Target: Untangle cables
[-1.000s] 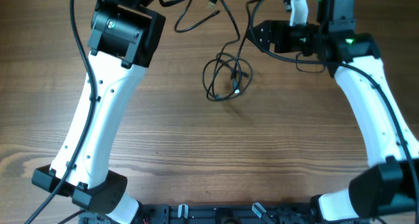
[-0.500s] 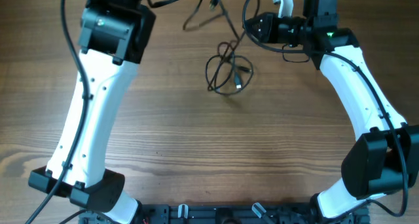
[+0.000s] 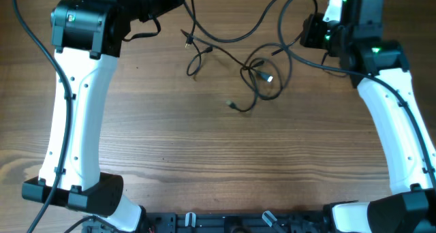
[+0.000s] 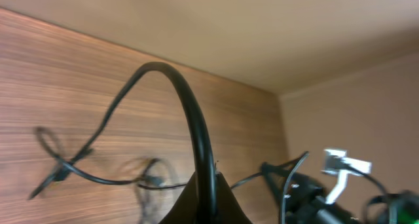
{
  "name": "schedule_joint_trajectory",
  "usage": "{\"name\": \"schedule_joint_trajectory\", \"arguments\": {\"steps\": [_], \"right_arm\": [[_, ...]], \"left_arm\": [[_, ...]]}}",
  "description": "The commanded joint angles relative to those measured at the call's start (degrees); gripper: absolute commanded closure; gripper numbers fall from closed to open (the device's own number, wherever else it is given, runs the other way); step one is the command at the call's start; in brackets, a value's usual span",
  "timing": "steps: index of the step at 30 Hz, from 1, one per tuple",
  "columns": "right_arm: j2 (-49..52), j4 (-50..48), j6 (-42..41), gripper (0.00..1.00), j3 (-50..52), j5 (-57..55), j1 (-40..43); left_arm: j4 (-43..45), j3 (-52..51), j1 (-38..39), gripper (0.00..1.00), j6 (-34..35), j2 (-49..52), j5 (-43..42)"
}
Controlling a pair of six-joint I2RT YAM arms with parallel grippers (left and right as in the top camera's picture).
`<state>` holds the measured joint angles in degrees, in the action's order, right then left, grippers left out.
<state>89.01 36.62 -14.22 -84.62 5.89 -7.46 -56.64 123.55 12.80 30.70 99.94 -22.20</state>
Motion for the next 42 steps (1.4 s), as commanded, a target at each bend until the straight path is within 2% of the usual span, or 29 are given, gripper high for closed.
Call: {"name": "schedule_joint_trajectory", "arguments": {"steps": [1,5,7,9,13,17,30,31,34,37,39,42], "right_arm": [[0.0,0.6,8.4,0.96,-0.2,-14.3,-3.5],[0.7,0.5,12.7,0.95,-0.2,-19.9,-8.2],[2.1,0.3,12.3,0.95,-0.2,-22.0,-10.1],[4.7,-0.5,8.6,0.96,-0.2,-28.8,-11.5],[9.1,-5.4,6.2,0.96,-0.2,-32.0,-11.8],[11.3,-8.5,8.0,0.96,-0.2,-27.5,-11.8],[16.4,-18.3,6.2,0.96,-0.2,-27.2,-11.8],[16.0,-19.1,5.0,0.96,-0.2,-26.5,-11.8],[12.4,-19.0,3.3,0.96,-0.7,-20.4,-11.7],[4.2,-17.2,0.6,0.96,-0.7,-14.1,-8.9],[-2.0,-14.3,0.7,0.96,-0.7,-10.3,-4.9],[-8.0,-9.5,0.7,0.96,-0.7,-7.7,2.3]], "left_arm": [[-0.7,0.2,0.2,0.96,-6.6,0.4,6.3],[-3.1,-0.8,2.0,0.96,-6.8,1.8,7.0],[-4.1,-3.0,3.8,0.96,-6.7,3.9,7.1],[-3.3,-6.0,5.1,0.96,-6.3,6.6,7.1],[6.3,-9.9,6.3,0.96,-6.3,11.2,7.1],[11.8,-11.9,6.8,0.96,-6.3,13.5,7.1],[30.2,-13.0,7.0,0.96,-6.3,21.0,7.0],[32.5,-13.0,7.0,0.96,-6.3,21.0,5.0],[41.4,-13.0,7.0,0.96,-5.1,20.1,-7.7],[50.2,-13.0,7.7,0.96,3.3,19.7,-19.0],[55.1,-13.0,9.1,0.96,6.5,19.7,-22.3],[60.2,-13.0,13.2,0.96,7.7,19.8,-21.3]]}}
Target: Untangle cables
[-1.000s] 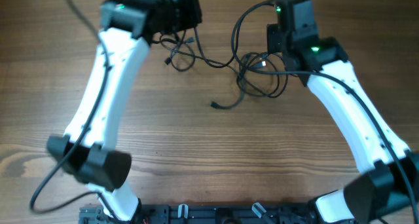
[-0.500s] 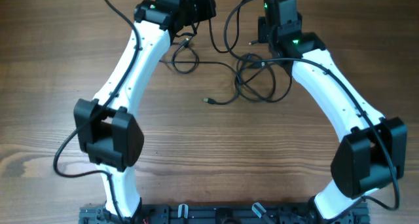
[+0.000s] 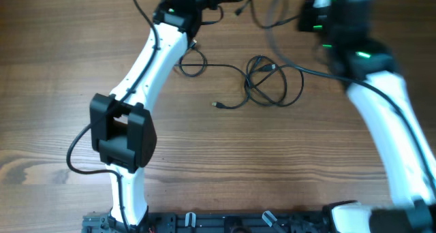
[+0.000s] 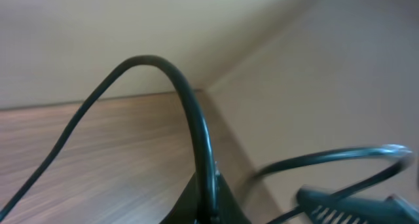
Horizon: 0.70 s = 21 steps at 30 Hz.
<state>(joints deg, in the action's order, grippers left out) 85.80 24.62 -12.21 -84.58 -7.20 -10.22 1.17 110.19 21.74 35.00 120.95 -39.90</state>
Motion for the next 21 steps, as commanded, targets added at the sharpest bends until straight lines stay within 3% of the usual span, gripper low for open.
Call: {"name": "schedule_joint_trajectory", "arguments": {"steps": [1,4,7,8,9,10,15,21], "right_arm": [[-6.0,4.1,-1.4,0.96,-0.7,6.4,7.6],[-7.3,9.0,-1.5,0.96,-0.7,10.0,14.5],[-6.8,13.4,-3.2,0.96,-0.6,10.8,18.8],[-6.6,14.5,-3.2,0.96,-0.6,10.7,19.7],[-6.5,15.2,-3.2,0.96,-0.6,10.7,20.2],[-6.4,15.6,-3.2,0.96,-0.6,10.7,20.5],[-6.4,15.6,-3.4,0.96,-0.6,10.7,20.6],[-6.4,15.5,-4.8,0.96,-0.6,10.7,20.6]], "left_arm": [[2.7,0.4,6.4,0.96,3.4,-1.2,-1.0],[2.5,0.4,13.0,0.96,3.4,-0.8,10.4],[2.5,0.4,18.4,0.96,3.4,0.4,16.4],[2.0,0.4,19.8,0.91,3.4,0.8,17.1],[0.7,0.4,20.6,0.5,3.4,0.8,18.4],[-1.4,0.4,21.0,0.0,3.4,0.8,20.1],[-10.5,0.4,18.1,0.0,2.8,0.8,19.1],[-10.8,0.4,10.5,0.0,2.8,0.7,1.7]]}}
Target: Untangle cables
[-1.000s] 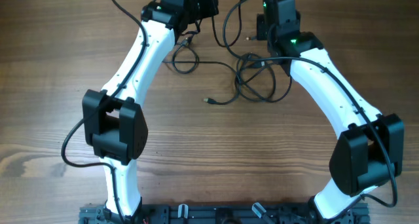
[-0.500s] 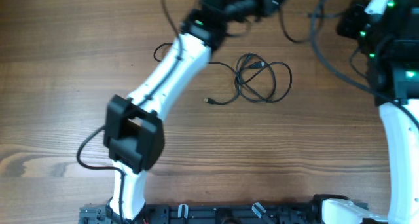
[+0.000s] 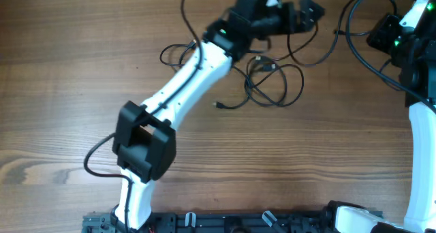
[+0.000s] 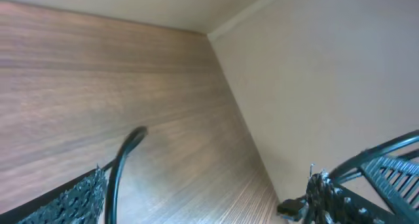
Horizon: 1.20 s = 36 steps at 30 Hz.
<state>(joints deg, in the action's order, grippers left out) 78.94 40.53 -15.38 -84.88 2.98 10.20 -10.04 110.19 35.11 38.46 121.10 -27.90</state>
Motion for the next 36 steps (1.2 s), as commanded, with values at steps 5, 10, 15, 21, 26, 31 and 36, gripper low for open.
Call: {"name": "schedule_joint_trajectory", "arguments": {"steps": [5,10,15,21,26,31,36], "right_arm": [[0.5,-4.8,-5.8,0.96,-0.3,1.7,5.6],[0.5,-10.4,-5.7,0.96,-3.7,5.7,14.3],[1.3,-8.2,-2.6,0.96,-12.5,2.6,20.9],[3.5,-2.6,-2.4,0.96,-14.7,-11.1,29.1],[7.1,11.0,-14.9,0.96,-13.7,-16.3,37.5],[13.8,16.4,-16.8,0.96,-13.7,-12.4,39.9],[20.4,23.6,-16.1,0.95,-13.4,-10.0,39.9]], "left_arm": [[0.0,0.4,-8.9,0.0,-4.4,-0.2,-28.3],[-7.6,0.4,-12.7,0.0,-12.4,-3.7,-26.2],[-18.1,0.4,-15.2,0.0,-19.0,-11.1,-8.5],[-29.8,0.4,-15.8,0.0,-21.8,-16.9,2.3],[-36.6,0.4,-16.2,0.0,-21.8,-17.0,4.2],[-37.4,0.4,-16.2,0.0,-21.7,-17.0,4.2],[-37.4,0.4,-16.2,0.0,-21.7,-17.0,4.2]]}}
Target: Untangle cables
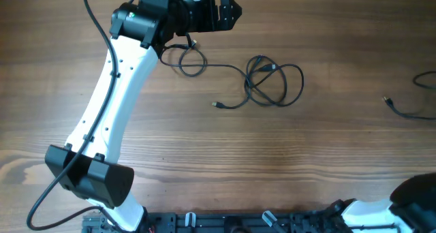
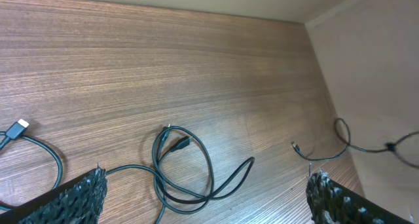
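Two black cables lie apart on the wooden table. One is a loose coil (image 1: 274,81) at mid-table, with a tail ending in a plug (image 1: 216,105) and a small loop (image 1: 189,60) near my left arm. In the left wrist view this coil (image 2: 184,166) lies between and beyond my fingers, and its white plug (image 2: 17,127) is at the left. The other cable (image 1: 411,107) lies at the far right edge, also seen as the far cable (image 2: 342,143). My left gripper (image 1: 230,11) hovers open and empty at the table's back. The right gripper is out of view.
The left arm (image 1: 112,90) stretches from its base (image 1: 88,182) at the front left across the table's left half. Only the right arm's base (image 1: 409,202) shows at the front right corner. A beige wall (image 2: 373,67) borders the table's far side.
My open left gripper has moved from the back right-centre to the back left-centre. The right arm has left the overhead view. The second cable now lies flat at the right edge.
At first my left gripper was shut on a cable at the back left, with the right gripper at the cable at the back right. Then the left gripper, still shut, was at the back centre. Later it was open, and now both cables lie separately.
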{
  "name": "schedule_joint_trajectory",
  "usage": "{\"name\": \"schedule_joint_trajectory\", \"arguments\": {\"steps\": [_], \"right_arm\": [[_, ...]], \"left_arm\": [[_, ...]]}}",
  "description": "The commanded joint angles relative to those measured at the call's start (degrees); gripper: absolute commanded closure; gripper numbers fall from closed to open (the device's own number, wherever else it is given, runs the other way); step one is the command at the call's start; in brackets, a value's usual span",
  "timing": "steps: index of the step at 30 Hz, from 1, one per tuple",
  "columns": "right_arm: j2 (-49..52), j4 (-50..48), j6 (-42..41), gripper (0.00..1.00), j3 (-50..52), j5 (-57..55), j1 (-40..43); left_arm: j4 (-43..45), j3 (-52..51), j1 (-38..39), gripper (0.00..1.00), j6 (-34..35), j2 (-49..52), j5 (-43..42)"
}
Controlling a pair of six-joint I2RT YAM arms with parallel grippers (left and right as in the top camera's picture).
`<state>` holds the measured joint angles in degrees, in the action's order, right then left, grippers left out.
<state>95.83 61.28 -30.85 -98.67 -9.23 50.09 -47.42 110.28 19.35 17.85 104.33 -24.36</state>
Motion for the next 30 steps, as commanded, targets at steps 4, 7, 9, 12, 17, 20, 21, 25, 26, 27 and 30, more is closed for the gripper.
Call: {"name": "schedule_joint_trajectory", "arguments": {"steps": [4,7,9,12,17,20,21,25,26,27,30], "right_arm": [[10.0,5.5,0.1,0.9,3.0,2.7,0.0],[15.5,3.3,4.9,0.55,5.0,10.1,0.0],[18.3,3.5,7.0,0.23,5.1,12.6,0.0],[18.6,4.2,8.2,0.0,5.0,16.5,0.0],[15.2,4.3,16.3,0.0,2.1,34.0,-0.2],[8.8,4.3,22.9,0.0,-1.2,42.4,-1.5],[6.5,4.3,24.9,0.0,-2.1,44.9,-2.5],[-2.1,2.6,27.3,0.0,-3.1,46.2,-10.5],[-3.4,2.3,28.7,0.01,-3.1,46.1,-13.8],[-4.1,2.3,30.5,0.0,-3.1,46.1,-18.4],[-2.5,2.4,30.6,0.0,-3.0,44.3,-28.5]], "left_arm": [[-0.4,0.3,-0.5,0.0,-0.9,-0.2,0.6],[-1.0,0.3,-0.5,0.0,-0.9,-0.2,0.6],[-1.3,0.3,-0.5,0.0,-0.9,-0.2,0.6],[-1.3,0.3,-0.3,0.0,-0.9,-0.2,0.6],[-1.3,0.3,0.7,0.0,-1.0,-0.2,0.7],[-1.3,0.3,1.3,0.0,-1.0,-0.2,0.8],[-1.3,0.3,1.4,0.0,-1.0,-0.2,1.0],[-1.3,0.3,1.5,0.0,-0.9,0.0,2.4],[-1.3,0.3,1.5,0.0,-0.9,0.0,2.4],[-1.4,0.3,1.5,0.0,-0.3,0.0,2.4],[-2.2,0.3,1.2,0.0,2.3,0.0,2.9]]}}
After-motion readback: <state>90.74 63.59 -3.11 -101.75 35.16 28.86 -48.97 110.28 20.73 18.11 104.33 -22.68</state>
